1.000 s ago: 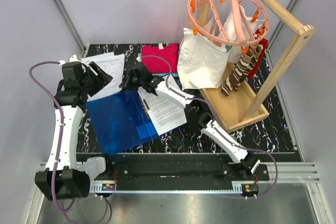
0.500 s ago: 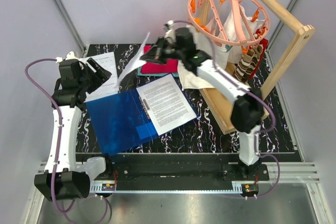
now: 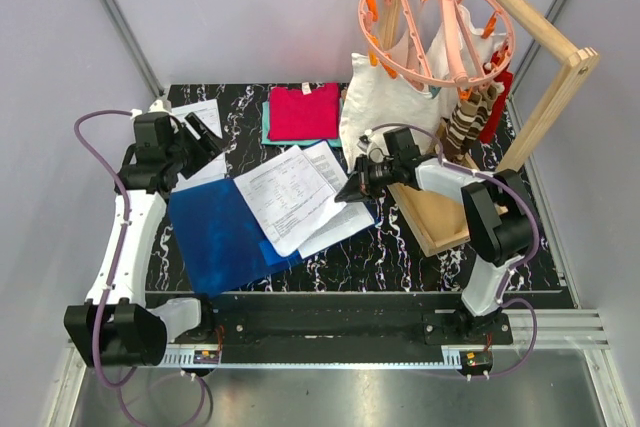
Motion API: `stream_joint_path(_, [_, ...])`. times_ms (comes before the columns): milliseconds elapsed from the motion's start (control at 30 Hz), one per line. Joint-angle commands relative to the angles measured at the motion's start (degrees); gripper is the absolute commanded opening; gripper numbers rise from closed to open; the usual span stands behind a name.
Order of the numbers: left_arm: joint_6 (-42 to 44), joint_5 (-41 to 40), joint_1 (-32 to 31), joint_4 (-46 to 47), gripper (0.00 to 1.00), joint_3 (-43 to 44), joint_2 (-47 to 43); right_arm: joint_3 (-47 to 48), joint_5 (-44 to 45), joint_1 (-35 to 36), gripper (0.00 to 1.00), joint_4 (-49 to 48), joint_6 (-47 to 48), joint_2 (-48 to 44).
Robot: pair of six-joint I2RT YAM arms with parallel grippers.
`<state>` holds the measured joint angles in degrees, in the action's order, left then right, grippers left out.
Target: Put the files into the folder
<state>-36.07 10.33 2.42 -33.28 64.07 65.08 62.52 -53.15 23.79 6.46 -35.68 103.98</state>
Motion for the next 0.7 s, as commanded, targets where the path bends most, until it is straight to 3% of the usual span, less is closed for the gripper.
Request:
stream_joint_path(0, [0.21,0.40,-1.01,3.57,0.71,0.09,0.22,-0.56,4.34,-1.12,0.00,4.34,13.51,-5.98])
stream_joint_path(367, [0.83,-0.05,-1.62,3.74,0.71,0.09,0.84,-3.19,19.65,-1.55,0.00,10.33,21.70,-12.92])
stream_joint_path(667, [1.18,-0.04,-1.89,3.66,0.71,-0.35,0.93,-3.55,21.50,-2.78,0.00,12.44,25.22,-13.02])
